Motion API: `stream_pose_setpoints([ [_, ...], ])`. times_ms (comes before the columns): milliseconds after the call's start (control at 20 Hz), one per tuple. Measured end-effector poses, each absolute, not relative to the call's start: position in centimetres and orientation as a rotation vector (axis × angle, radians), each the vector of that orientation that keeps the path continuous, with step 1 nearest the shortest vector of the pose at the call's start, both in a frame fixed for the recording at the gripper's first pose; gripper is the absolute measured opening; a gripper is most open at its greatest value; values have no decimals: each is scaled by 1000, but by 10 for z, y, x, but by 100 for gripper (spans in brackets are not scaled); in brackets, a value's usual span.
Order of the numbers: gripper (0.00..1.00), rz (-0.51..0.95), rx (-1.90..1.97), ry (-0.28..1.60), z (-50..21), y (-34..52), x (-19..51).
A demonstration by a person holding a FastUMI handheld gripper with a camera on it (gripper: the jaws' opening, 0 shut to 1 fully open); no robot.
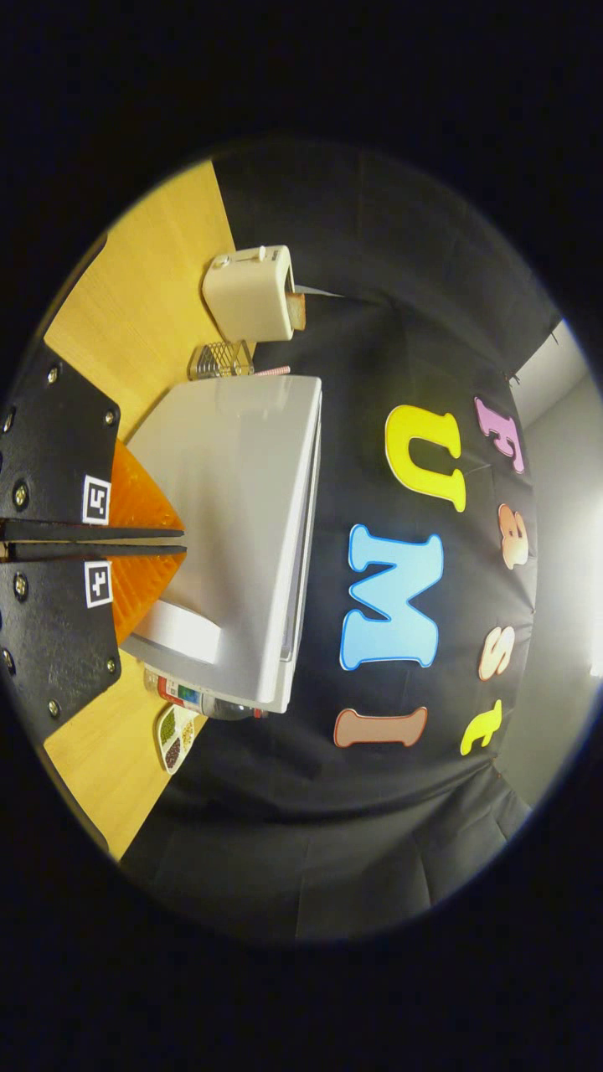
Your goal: Open the microwave, put the food inside, and close the microwave door.
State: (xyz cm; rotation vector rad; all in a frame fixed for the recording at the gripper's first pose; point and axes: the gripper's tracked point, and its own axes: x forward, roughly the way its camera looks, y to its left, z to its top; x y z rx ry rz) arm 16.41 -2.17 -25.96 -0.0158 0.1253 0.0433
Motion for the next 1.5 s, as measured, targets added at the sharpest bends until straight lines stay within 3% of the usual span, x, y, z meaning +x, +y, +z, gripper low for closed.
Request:
stream_pose_setpoints([
  [650, 2, -64, 2, 223, -281, -55, 284],
  [1000, 8, -114, -42, 212, -283, -53, 289],
  [1300, 2, -60, -6, 211, -256, -50, 277],
  [1500, 2, -20, 8, 187, -220, -39, 232],
])
